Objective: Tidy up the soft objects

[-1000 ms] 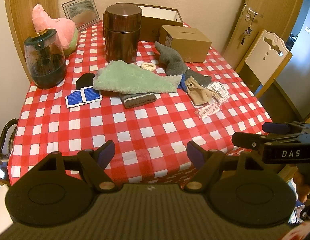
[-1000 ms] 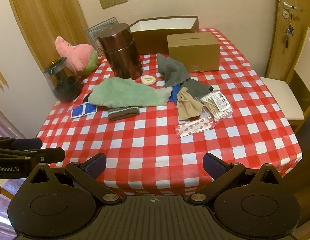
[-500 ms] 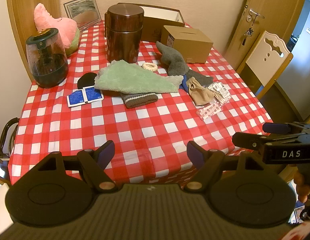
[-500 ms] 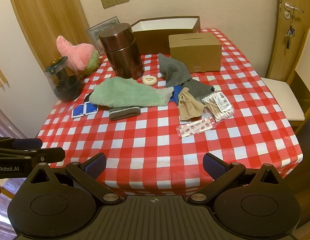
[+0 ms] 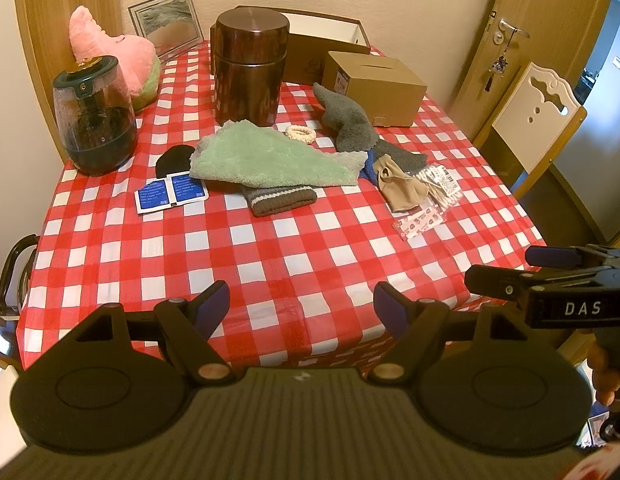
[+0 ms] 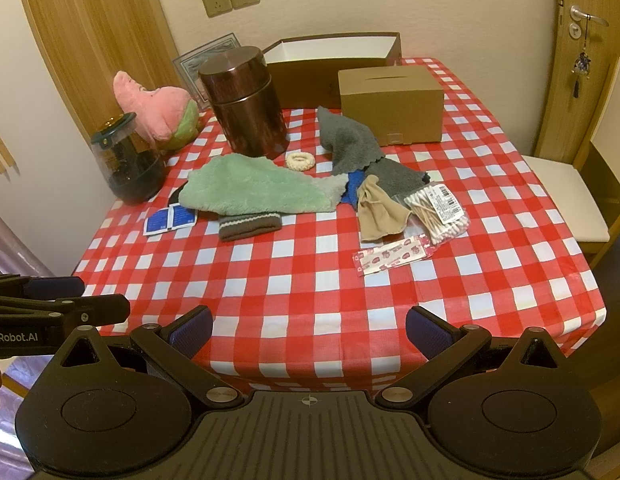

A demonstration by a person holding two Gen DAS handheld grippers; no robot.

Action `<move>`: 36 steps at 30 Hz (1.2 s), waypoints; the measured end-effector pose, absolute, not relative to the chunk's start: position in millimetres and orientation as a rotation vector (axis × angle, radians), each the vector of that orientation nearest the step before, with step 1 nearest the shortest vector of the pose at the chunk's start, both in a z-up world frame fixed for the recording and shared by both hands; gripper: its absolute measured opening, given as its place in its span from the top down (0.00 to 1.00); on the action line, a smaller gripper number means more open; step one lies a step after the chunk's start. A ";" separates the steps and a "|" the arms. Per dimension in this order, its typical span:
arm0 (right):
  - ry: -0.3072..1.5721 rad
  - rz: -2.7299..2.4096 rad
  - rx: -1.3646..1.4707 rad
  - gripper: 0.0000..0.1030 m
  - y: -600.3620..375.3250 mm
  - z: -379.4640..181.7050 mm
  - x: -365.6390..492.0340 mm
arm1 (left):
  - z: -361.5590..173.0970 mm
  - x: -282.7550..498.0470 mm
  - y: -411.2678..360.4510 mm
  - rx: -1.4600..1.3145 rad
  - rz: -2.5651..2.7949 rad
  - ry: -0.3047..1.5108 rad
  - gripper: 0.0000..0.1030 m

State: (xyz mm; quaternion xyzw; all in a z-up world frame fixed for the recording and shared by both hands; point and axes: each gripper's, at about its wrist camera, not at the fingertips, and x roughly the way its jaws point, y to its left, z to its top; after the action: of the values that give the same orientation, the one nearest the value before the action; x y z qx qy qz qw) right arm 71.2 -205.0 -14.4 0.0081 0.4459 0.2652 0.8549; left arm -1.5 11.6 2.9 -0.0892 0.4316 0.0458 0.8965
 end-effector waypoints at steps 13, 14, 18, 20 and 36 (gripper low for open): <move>0.940 0.559 0.018 0.00 -203.5 -15.8 70.8 | 1.9 -0.8 12.8 -0.186 0.094 0.896 0.25; 0.940 0.560 0.019 0.00 -202.9 -16.1 70.6 | 2.0 -0.9 14.8 -0.187 0.094 0.898 0.25; 0.944 0.563 0.021 0.00 -199.9 -17.7 70.8 | -4.7 -0.1 15.0 -0.192 0.098 0.905 0.25; 0.945 0.566 0.023 0.00 -200.4 -18.5 71.8 | -5.6 0.8 15.3 -0.197 0.099 0.908 0.25; 0.916 0.579 0.072 0.01 -203.5 -29.1 88.9 | -17.1 12.9 26.2 -0.214 0.126 0.912 0.25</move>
State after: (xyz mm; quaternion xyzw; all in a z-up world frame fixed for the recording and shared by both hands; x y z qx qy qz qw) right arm 88.9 -203.5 -29.1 0.0340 0.4360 0.2754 0.8561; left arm 12.9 26.2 -17.1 -0.1033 0.4393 0.0605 0.8903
